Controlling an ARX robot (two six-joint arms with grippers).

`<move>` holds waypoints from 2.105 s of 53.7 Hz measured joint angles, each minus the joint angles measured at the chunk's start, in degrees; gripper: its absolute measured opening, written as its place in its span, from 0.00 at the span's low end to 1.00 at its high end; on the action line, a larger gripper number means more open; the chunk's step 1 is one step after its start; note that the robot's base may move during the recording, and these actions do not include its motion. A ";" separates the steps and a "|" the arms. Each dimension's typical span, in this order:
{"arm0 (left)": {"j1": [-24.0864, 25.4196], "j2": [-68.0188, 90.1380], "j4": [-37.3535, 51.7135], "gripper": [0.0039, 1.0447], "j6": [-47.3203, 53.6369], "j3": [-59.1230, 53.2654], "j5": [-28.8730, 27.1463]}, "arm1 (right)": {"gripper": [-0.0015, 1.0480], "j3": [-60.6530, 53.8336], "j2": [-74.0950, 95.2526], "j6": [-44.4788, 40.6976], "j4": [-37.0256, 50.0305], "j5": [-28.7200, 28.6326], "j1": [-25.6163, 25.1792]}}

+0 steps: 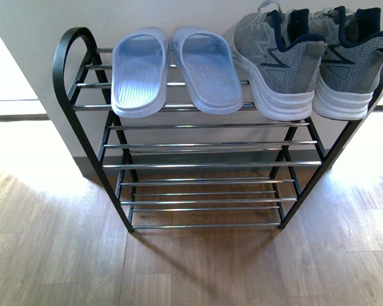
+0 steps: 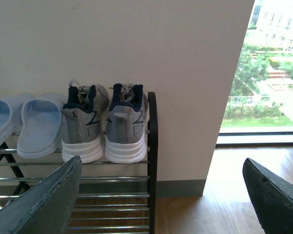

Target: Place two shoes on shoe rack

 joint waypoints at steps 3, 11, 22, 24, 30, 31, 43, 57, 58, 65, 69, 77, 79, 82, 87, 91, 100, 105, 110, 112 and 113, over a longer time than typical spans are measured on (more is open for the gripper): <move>0.87 -1.79 0.94 0.38 0.31 -3.06 0.52 | 0.91 0.00 0.00 0.02 0.00 0.02 0.00; 2.89 -7.69 3.19 0.15 0.70 -10.84 3.13 | 0.91 0.00 0.00 0.00 0.00 0.02 0.00; 5.42 -14.60 4.11 0.01 0.98 -19.28 5.53 | 0.91 0.00 0.00 0.00 0.00 0.02 0.00; 5.81 -15.74 4.11 0.01 0.98 -20.44 5.84 | 0.91 0.00 0.00 0.00 0.00 0.02 0.00; 6.71 -18.86 4.11 0.01 0.98 -23.23 6.73 | 0.91 0.00 0.00 0.00 0.00 0.02 0.00; 6.91 -19.52 4.09 0.01 0.98 -23.82 6.86 | 0.91 0.00 0.00 0.00 0.00 0.02 0.00; 8.66 -26.60 2.05 0.01 1.01 -29.00 8.61 | 0.91 0.00 0.00 0.00 0.02 0.02 0.00; 13.70 -36.24 -0.74 0.01 1.11 -36.46 13.53 | 0.91 0.00 0.00 0.02 0.02 0.02 0.00; 13.70 -37.62 -1.81 0.01 1.14 -36.89 13.84 | 0.91 0.00 0.00 0.00 0.00 -0.04 0.00; 13.70 -44.35 -7.02 0.01 1.14 -37.70 13.84 | 0.91 0.00 0.00 0.02 0.00 -0.04 0.00; 13.70 -48.81 -10.84 0.01 1.14 -38.38 13.84 | 0.91 0.00 0.00 0.00 0.00 -0.04 0.00; 13.70 -55.54 -16.83 0.01 1.16 -38.80 13.84 | 0.91 0.00 0.00 0.00 0.00 -0.02 0.00; 13.70 -57.13 -18.25 0.01 1.16 -38.80 13.84 | 0.91 0.00 0.00 0.00 0.00 -0.04 0.00; 13.70 -58.66 -19.65 0.01 1.14 -38.80 13.81 | 0.91 0.00 0.00 0.00 0.00 -0.04 0.00; 13.70 -61.88 -22.60 0.01 1.16 -38.82 13.84 | 0.91 0.00 0.00 0.02 0.00 -0.04 0.00; 13.70 -63.93 -24.50 0.01 1.16 -38.82 13.84 | 0.91 0.00 0.00 0.02 0.00 -0.04 0.00; 13.70 -69.02 -29.38 0.01 1.16 -38.82 13.84 | 0.91 0.00 0.00 0.00 0.00 -0.04 0.00; 13.70 -71.28 -31.52 0.01 1.14 -38.82 13.81 | 0.91 0.00 0.00 0.00 0.00 -0.04 0.00; 13.70 -73.75 -33.92 0.01 1.16 -38.82 13.81 | 0.91 0.00 0.00 0.00 0.00 -0.04 0.00; 13.70 -74.38 -34.58 0.01 1.16 -38.82 13.81 | 0.91 0.00 0.00 0.02 0.00 -0.04 0.00; 13.70 -74.79 -34.99 0.01 1.16 -38.82 13.84 | 0.91 0.00 0.00 0.00 0.00 -0.04 0.00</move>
